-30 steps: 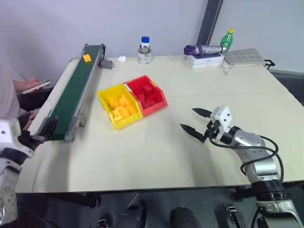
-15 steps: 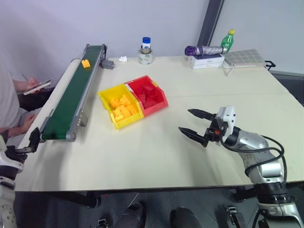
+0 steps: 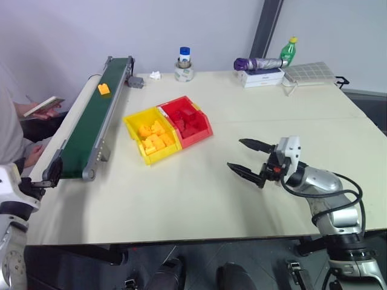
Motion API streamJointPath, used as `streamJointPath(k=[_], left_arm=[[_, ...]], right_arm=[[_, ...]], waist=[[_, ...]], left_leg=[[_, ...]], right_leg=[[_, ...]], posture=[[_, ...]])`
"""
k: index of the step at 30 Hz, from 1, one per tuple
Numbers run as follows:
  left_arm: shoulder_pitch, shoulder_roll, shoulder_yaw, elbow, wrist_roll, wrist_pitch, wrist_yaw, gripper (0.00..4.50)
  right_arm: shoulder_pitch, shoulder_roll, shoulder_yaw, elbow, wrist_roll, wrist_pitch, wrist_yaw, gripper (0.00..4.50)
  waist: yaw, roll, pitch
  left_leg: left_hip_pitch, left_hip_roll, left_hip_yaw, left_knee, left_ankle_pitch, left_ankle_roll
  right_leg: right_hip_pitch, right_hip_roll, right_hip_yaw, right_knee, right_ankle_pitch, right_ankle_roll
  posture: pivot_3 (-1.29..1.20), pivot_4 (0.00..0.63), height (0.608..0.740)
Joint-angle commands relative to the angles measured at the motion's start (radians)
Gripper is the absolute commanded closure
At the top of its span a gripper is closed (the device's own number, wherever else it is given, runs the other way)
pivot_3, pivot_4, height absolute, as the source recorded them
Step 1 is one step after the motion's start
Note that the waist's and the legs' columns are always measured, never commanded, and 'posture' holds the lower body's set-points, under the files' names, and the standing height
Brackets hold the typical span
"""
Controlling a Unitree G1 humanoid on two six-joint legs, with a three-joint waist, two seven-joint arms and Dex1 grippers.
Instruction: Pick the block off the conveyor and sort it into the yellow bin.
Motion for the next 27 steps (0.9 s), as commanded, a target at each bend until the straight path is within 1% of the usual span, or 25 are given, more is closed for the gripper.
streamJointPath(k=[1, 8, 12, 16, 19, 23, 27], left_arm=[[-0.008, 0.016, 0.003, -0.022, -0.009, -0.002, 0.000, 0.07], [-0.025, 0.016, -0.016, -0.022, -0.008, 0.013, 0.008, 0.07], [-0.054, 0.024, -0.036, -0.026, -0.002, 0.071, 0.046, 0.07], [-0.130, 0.041, -0.054, -0.035, -0.005, 0.176, 0.113, 0.07], [-0.213, 0.070, -0.084, -0.032, -0.007, 0.275, 0.156, 0.07], [-0.396, 0.120, -0.124, 0.077, 0.006, 0.402, 0.218, 0.07], [-0.528, 0.168, -0.184, 0.225, 0.061, 0.403, 0.202, 0.07]], right_arm=[[0.001, -0.007, 0.002, -0.044, -0.016, -0.037, 0.005, 0.00], [0.001, -0.001, 0.000, -0.042, -0.022, -0.044, -0.003, 0.00], [-0.001, -0.001, -0.002, -0.038, -0.029, -0.050, -0.009, 0.00], [-0.005, 0.001, 0.000, -0.028, -0.045, -0.062, -0.021, 0.00], [-0.008, 0.006, 0.004, -0.030, -0.048, -0.062, -0.027, 0.00], [-0.011, 0.012, 0.009, -0.030, -0.056, -0.063, -0.034, 0.00], [-0.015, 0.014, 0.013, -0.030, -0.056, -0.060, -0.040, 0.00]], waist=[[0.000, 0.000, 0.000], [0.000, 0.000, 0.000], [0.000, 0.000, 0.000], [0.003, 0.000, 0.000], [0.004, 0.000, 0.000], [0.003, 0.000, 0.000], [-0.002, 0.000, 0.000]], left_leg=[[0.000, 0.000, 0.000, 0.000, 0.000, 0.000], [0.000, 0.000, 0.000, 0.000, 0.000, 0.000], [0.000, 0.000, 0.000, 0.000, 0.000, 0.000], [0.000, 0.000, 0.000, 0.000, 0.000, 0.000], [0.000, 0.000, 0.000, 0.000, 0.000, 0.000], [0.000, 0.000, 0.000, 0.000, 0.000, 0.000], [0.000, 0.001, 0.001, 0.000, 0.000, 0.000]], right_leg=[[0.000, 0.000, 0.000, 0.000, 0.000, 0.000], [0.000, 0.000, 0.000, 0.000, 0.000, 0.000], [0.000, 0.000, 0.000, 0.000, 0.000, 0.000], [0.000, 0.000, 0.000, 0.000, 0.001, 0.002], [0.000, 0.001, 0.000, 0.000, 0.001, 0.002], [0.000, 0.001, 0.000, 0.000, 0.002, 0.003], [0.000, 0.002, 0.001, 0.001, 0.003, 0.005]], posture=[[0.00, 0.150, 0.740], [0.00, 0.150, 0.740], [0.00, 0.150, 0.740], [0.00, 0.150, 0.740], [0.00, 0.150, 0.740], [0.00, 0.150, 0.740], [0.00, 0.150, 0.740]])
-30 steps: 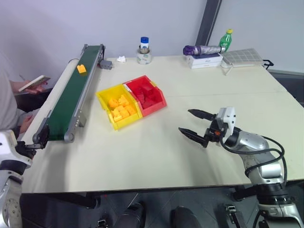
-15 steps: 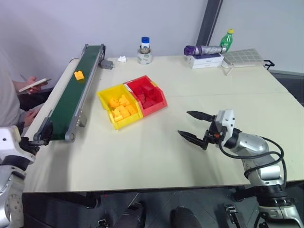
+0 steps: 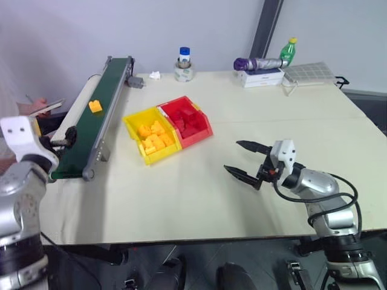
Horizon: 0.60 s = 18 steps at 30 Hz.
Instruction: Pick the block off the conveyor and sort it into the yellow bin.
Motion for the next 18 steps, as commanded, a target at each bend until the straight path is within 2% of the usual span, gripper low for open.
streamJointPath(k=[1, 10, 18], left_arm=[[-0.089, 0.049, -0.052, 0.123, 0.057, -0.012, -0.016, 0.07], [-0.308, 0.042, -0.157, 0.484, 0.148, -0.180, -0.077, 0.07], [-0.369, 0.016, -0.181, 0.604, 0.162, -0.180, -0.108, 0.07]], right_arm=[[-0.014, 0.002, -0.011, -0.030, 0.008, -0.016, -0.008, 0.00], [0.014, -0.004, -0.016, -0.067, 0.012, -0.002, -0.033, 0.00], [0.027, -0.012, -0.019, -0.087, 0.011, 0.007, -0.049, 0.00]], waist=[[-0.001, 0.000, 0.000], [0.001, 0.000, 0.000], [-0.002, 0.000, 0.000]], left_leg=[[0.000, 0.000, 0.000, 0.000, 0.000, 0.000], [0.000, 0.000, 0.000, 0.001, 0.001, 0.002], [0.000, 0.000, 0.000, 0.002, 0.002, 0.002]], right_leg=[[0.000, 0.000, 0.000, 0.000, 0.000, 0.000], [0.000, 0.001, 0.000, 0.000, 0.002, 0.002], [0.000, 0.000, 0.000, 0.000, 0.003, 0.003]], posture=[[0.00, 0.150, 0.740], [0.00, 0.150, 0.740], [0.00, 0.150, 0.740]])
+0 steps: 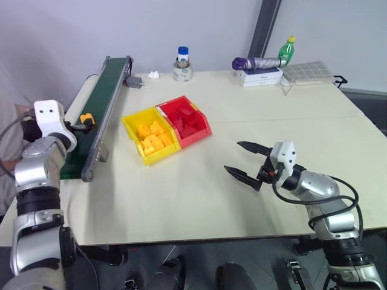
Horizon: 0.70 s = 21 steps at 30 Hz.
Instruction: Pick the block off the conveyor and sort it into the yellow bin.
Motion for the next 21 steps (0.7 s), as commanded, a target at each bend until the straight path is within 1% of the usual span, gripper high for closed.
streamJointPath(k=[1, 5, 8, 11, 12, 13, 15, 17, 21], left_arm=[[-0.025, 0.005, -0.003, 0.008, 0.008, -0.007, -0.014, 0.07], [-0.012, -0.009, -0.009, -0.009, -0.005, 0.026, -0.028, 0.07], [0.012, -0.030, 0.010, -0.055, -0.016, 0.048, -0.002, 0.81], [0.040, -0.039, 0.020, -0.115, -0.016, 0.050, 0.007, 2.34], [0.047, -0.041, 0.026, -0.129, -0.018, 0.057, 0.013, 2.97], [0.055, -0.042, 0.030, -0.149, -0.020, 0.057, 0.018, 3.24], [0.058, -0.054, 0.035, -0.212, -0.043, 0.049, 0.006, 3.18], [0.046, -0.074, 0.014, -0.288, -0.058, 0.034, -0.017, 3.18], [0.020, -0.156, -0.044, -0.416, -0.112, 0.072, -0.053, 3.18]], right_arm=[[-0.001, -0.011, -0.021, -0.054, 0.012, -0.002, -0.006, 0.00], [-0.002, -0.015, -0.022, -0.054, 0.013, -0.001, -0.008, 0.00], [-0.007, -0.016, -0.026, -0.050, 0.016, 0.003, -0.010, 0.00], [-0.006, -0.016, -0.028, -0.050, 0.017, 0.004, -0.012, 0.00], [-0.006, -0.016, -0.028, -0.050, 0.017, 0.004, -0.012, 0.00], [-0.005, -0.016, -0.027, -0.049, 0.017, 0.003, -0.012, 0.00], [-0.005, -0.014, -0.027, -0.046, 0.016, 0.002, -0.013, 0.00], [-0.006, -0.013, -0.025, -0.045, 0.016, 0.002, -0.013, 0.00], [-0.012, -0.012, -0.020, -0.039, 0.014, 0.000, -0.012, 0.00]], waist=[[0.000, 0.000, 0.000], [0.000, 0.000, 0.000], [0.000, 0.000, 0.000], [0.000, 0.000, 0.000], [-0.001, 0.000, 0.000], [-0.001, 0.000, 0.000], [0.000, 0.000, 0.000], [0.003, 0.000, 0.000], [0.011, 0.000, 0.000]], left_leg=[[0.000, 0.000, 0.000, 0.000, 0.000, 0.000], [0.000, 0.000, 0.000, 0.000, 0.000, 0.000], [0.000, 0.000, 0.000, 0.001, 0.000, 0.000], [0.000, 0.000, 0.000, 0.001, 0.000, 0.000], [0.000, 0.000, 0.000, 0.001, 0.000, 0.000], [0.000, 0.000, 0.000, 0.001, 0.000, 0.000], [0.000, 0.000, 0.000, 0.001, 0.000, 0.000], [0.000, 0.000, 0.000, 0.002, 0.000, 0.000], [0.000, 0.000, 0.000, 0.003, 0.000, 0.000]], right_leg=[[0.000, 0.000, 0.000, 0.000, 0.000, 0.000], [0.000, 0.000, 0.000, 0.000, 0.000, 0.000], [0.000, 0.000, 0.000, 0.000, 0.001, 0.000], [0.000, 0.000, 0.000, 0.000, 0.001, 0.000], [0.000, 0.000, 0.000, 0.000, 0.001, 0.000], [0.000, 0.000, 0.000, 0.000, 0.001, 0.000], [0.000, 0.000, 0.000, 0.000, 0.001, 0.000], [0.000, 0.000, 0.000, 0.000, 0.001, 0.000], [0.002, 0.000, 0.000, 0.000, 0.002, 0.002]], posture=[[0.00, 0.150, 0.740], [0.00, 0.150, 0.740], [0.00, 0.150, 0.740], [0.00, 0.150, 0.740], [0.00, 0.150, 0.740], [0.00, 0.150, 0.740], [0.00, 0.150, 0.740], [0.00, 0.150, 0.740], [0.00, 0.150, 0.740]])
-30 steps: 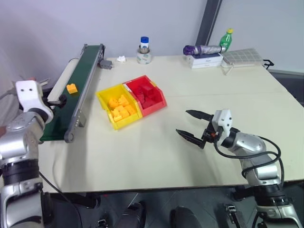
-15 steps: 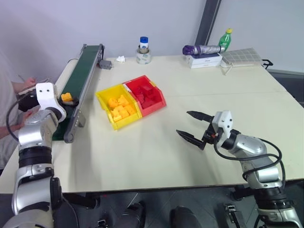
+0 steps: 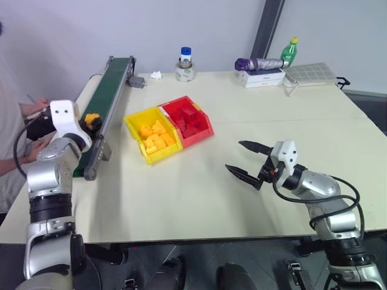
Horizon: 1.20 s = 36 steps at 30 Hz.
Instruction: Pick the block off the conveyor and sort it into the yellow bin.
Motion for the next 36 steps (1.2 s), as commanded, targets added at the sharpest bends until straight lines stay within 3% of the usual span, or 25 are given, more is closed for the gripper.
streamJointPath(k=[1, 5, 10, 16, 17, 22, 25, 27, 29, 36], left_arm=[[-0.038, -0.051, -0.067, -0.116, -0.036, 0.012, -0.031, 3.18], [-0.044, -0.123, -0.155, -0.103, 0.029, -0.026, -0.007, 3.18], [-0.060, -0.174, -0.165, -0.041, 0.084, -0.088, 0.058, 3.18], [-0.058, -0.191, -0.136, -0.048, 0.061, -0.115, 0.047, 0.23], [-0.058, -0.186, -0.136, -0.054, 0.069, -0.121, 0.053, 0.05], [-0.019, -0.147, -0.114, -0.146, 0.018, -0.139, -0.034, 0.05], [0.032, -0.104, -0.068, -0.252, -0.088, -0.057, -0.108, 0.05], [0.183, -0.018, 0.002, -0.461, -0.247, 0.011, -0.247, 0.05], [0.299, 0.053, 0.033, -0.566, -0.306, 0.067, -0.299, 0.05], [0.577, 0.177, 0.142, -0.593, -0.321, 0.025, -0.426, 0.05]], right_arm=[[-0.016, -0.004, -0.016, -0.035, 0.012, -0.010, 0.000, 0.00], [-0.019, 0.000, -0.012, -0.035, 0.007, -0.014, -0.004, 0.00], [-0.002, -0.009, -0.024, -0.053, 0.007, -0.011, -0.015, 0.00], [0.021, -0.015, -0.027, -0.073, 0.006, -0.010, -0.028, 0.00], [0.023, -0.015, -0.026, -0.075, 0.007, -0.010, -0.030, 0.00], [0.021, -0.014, -0.024, -0.071, 0.008, -0.012, -0.030, 0.00], [0.019, -0.015, -0.024, -0.065, 0.009, -0.013, -0.025, 0.00], [0.016, -0.019, -0.022, -0.052, 0.009, -0.017, -0.014, 0.00], [0.011, -0.021, -0.023, -0.042, 0.011, -0.019, -0.006, 0.00], [-0.014, -0.022, -0.013, -0.011, 0.006, -0.023, 0.018, 0.00]], waist=[[0.003, 0.000, 0.000], [-0.001, 0.000, 0.000], [-0.014, 0.000, 0.000], [-0.006, 0.000, 0.000], [-0.005, 0.000, 0.000], [-0.007, 0.000, 0.000], [-0.013, 0.000, 0.000], [-0.021, 0.000, 0.000], [-0.030, 0.000, 0.000], [-0.003, 0.001, 0.000]], left_leg=[[0.000, 0.000, 0.000, 0.000, 0.000, 0.000], [0.000, 0.000, 0.000, 0.001, 0.000, 0.000], [0.000, 0.001, 0.001, 0.000, 0.000, 0.000], [0.000, 0.001, 0.001, 0.000, 0.000, 0.000], [0.000, 0.001, 0.001, 0.001, 0.000, 0.000], [0.000, 0.001, 0.001, 0.001, 0.000, 0.000], [0.000, 0.002, 0.001, 0.000, 0.000, 0.000], [0.000, 0.002, 0.001, 0.000, 0.000, 0.000], [0.000, 0.003, 0.004, -0.002, 0.000, 0.001], [0.002, 0.005, 0.005, -0.002, -0.002, -0.002]], right_leg=[[0.000, 0.000, 0.000, 0.000, 0.000, 0.000], [0.000, 0.000, 0.000, 0.000, 0.001, 0.000], [-0.001, 0.001, 0.001, 0.000, 0.001, 0.000], [-0.001, 0.001, 0.001, 0.000, 0.001, 0.000], [-0.001, 0.001, 0.001, 0.000, 0.001, 0.000], [0.000, 0.001, 0.001, 0.000, 0.001, 0.000], [-0.001, 0.002, 0.001, 0.000, 0.001, 0.000], [-0.001, 0.002, 0.001, 0.000, 0.001, 0.000], [-0.003, 0.003, 0.005, 0.000, 0.001, -0.001], [-0.002, 0.005, 0.008, -0.001, 0.000, -0.008]], posture=[[0.00, 0.150, 0.740], [0.00, 0.150, 0.740], [0.00, 0.150, 0.740], [0.00, 0.150, 0.740], [0.00, 0.150, 0.740], [0.00, 0.150, 0.740], [0.00, 0.150, 0.740], [0.00, 0.150, 0.740], [0.00, 0.150, 0.740], [0.00, 0.150, 0.740]])
